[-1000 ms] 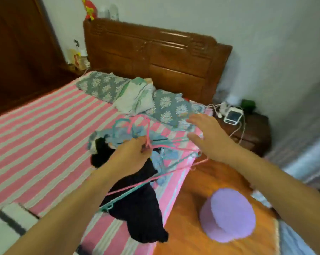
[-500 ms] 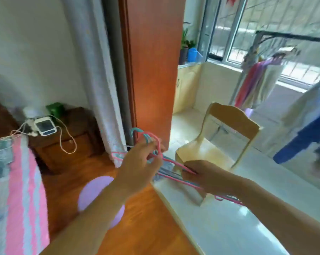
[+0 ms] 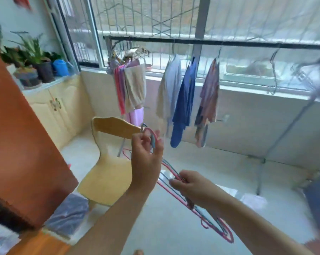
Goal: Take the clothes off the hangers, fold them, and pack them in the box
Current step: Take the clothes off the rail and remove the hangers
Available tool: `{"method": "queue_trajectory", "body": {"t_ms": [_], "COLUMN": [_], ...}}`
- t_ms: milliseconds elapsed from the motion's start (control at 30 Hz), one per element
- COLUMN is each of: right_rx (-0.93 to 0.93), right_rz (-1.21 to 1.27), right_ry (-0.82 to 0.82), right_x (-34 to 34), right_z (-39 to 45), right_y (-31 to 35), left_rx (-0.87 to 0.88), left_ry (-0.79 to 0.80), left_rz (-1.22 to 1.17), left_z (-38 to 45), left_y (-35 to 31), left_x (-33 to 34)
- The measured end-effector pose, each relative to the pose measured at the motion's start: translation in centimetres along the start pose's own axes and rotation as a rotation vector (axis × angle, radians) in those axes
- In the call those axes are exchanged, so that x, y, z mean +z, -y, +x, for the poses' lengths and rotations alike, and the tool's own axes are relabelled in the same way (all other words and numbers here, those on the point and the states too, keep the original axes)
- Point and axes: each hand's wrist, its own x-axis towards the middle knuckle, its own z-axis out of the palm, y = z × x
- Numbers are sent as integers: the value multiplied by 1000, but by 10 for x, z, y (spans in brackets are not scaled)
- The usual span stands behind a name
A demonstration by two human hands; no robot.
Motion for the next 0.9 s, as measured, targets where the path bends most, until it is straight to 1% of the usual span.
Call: {"method": "queue_trajectory", "body": {"t_ms": [100,167,233,300,367,433,533,600,667,733,800,833,867,900], "right_rx": [101,100,86,116,167,168,105,55,-5,-62,-77,-62,-43,-30], "right_rz": [329,393,412,472,548,655,848,976,1027,1045,1059,1060,1049,1028], "right_ry": [25,0,-11,3,14,11,-72,-157,-230,-228,-214,-217,-220,-225], "right_x": [-44,-72,-96,-125,-159,-195,-245,-276,-310,-346,-381,-397,-413,-430], "right_z": [26,46,63,77,84,86,79,73,76,91,116,131,147,164], "right_y": [-22,-33,-44,-53,-58,-66,-76,-83,-90,-101,-118,-127,-133,-138], "left_rx": [-22,-27,10,8,-46,-66,-78,-26,47,102,145,138,94,71], "left_ry": [138,225,310,443,601,759,960,1067,1122,1160,1167,1159,1131,1081], "left_rz": [-143,-198,-206,-222,-250,-275,-272,-281,-276,-205,-116,-90,-70,-25], "left_z": [37,63,89,118,146,171,199,211,223,236,252,259,268,280], "left_y": [12,23,34,35,26,12,-17,-38,-52,-58,-55,-50,-42,-32], "left_x": [57,88,119,156,196,237,301,347,397,443,480,490,497,502]}}
